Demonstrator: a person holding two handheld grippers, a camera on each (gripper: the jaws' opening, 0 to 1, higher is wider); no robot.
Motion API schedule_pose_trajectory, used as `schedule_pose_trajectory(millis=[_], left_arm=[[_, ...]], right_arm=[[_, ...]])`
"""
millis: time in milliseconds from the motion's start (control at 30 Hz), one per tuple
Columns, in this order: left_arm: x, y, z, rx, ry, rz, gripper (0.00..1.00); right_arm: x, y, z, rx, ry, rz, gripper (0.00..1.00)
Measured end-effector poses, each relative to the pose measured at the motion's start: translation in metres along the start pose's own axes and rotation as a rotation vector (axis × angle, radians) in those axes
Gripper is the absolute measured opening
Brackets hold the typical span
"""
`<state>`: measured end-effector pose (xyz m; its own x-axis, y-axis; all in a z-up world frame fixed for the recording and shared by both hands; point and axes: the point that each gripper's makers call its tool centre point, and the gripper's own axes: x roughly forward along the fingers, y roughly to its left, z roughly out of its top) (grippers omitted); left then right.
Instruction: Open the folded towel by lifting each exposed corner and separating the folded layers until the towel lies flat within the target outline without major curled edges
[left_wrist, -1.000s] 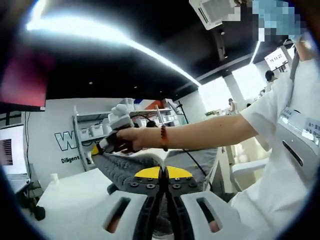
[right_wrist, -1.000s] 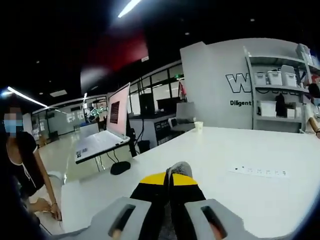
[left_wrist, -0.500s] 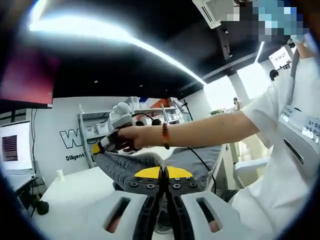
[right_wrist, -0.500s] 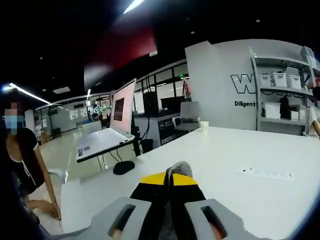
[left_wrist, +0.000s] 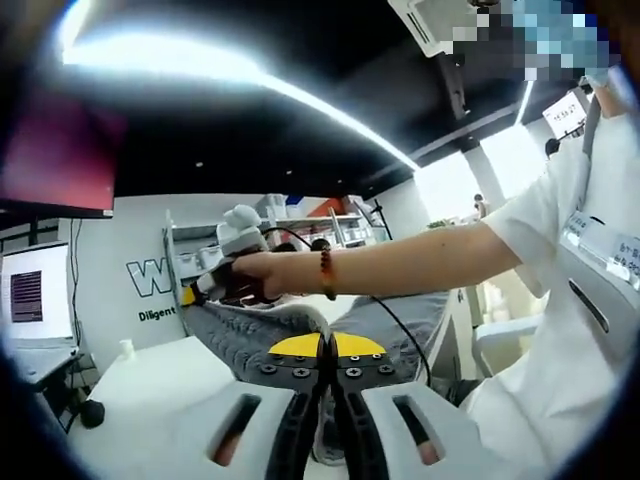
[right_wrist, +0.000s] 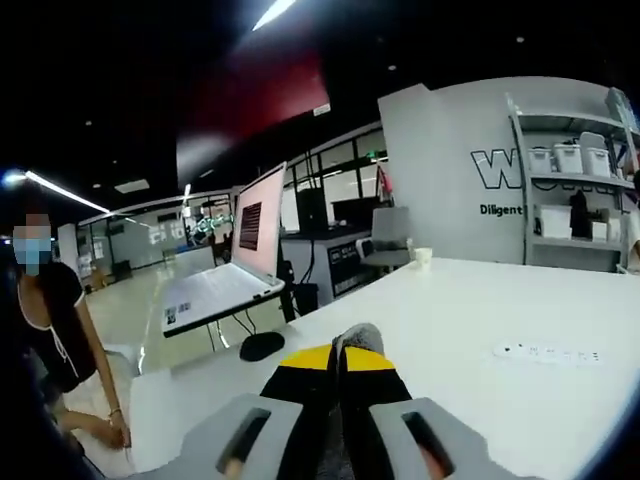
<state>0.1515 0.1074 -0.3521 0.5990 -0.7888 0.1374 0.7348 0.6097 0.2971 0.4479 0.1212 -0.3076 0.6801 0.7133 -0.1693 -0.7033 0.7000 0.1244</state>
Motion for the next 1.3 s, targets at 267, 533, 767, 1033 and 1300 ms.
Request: schedule_pose_trajectory(millis=[267, 533, 767, 1033, 1300], left_arm=[[-0.008, 0.005, 0.002, 0.001, -0.006, 0.023, 0.00], [-0.014, 0.007, 0.003, 0.013, -0.002, 0.042, 0.00], [-0.021, 0.011, -0.002, 0.014, 0.010, 0.063, 0.00], [-0.026, 0.016, -0.009, 0.026, 0.042, 0.101, 0.00], [-0.034, 0.023, -0.015, 0.022, 0.057, 0.136, 0.01]], right_arm=[[0.005, 0.009, 0.005, -0.020, -0.003, 0.010, 0.00], [0.010, 0.018, 0.010, -0.015, -0.012, 0.034, 0.00], [0.020, 0.025, 0.004, -0.042, 0.001, 0.034, 0.00], [0.028, 0.022, -0.006, -0.025, 0.019, 0.028, 0.00], [0.033, 0.025, -0.014, -0.009, 0.027, 0.038, 0.00]])
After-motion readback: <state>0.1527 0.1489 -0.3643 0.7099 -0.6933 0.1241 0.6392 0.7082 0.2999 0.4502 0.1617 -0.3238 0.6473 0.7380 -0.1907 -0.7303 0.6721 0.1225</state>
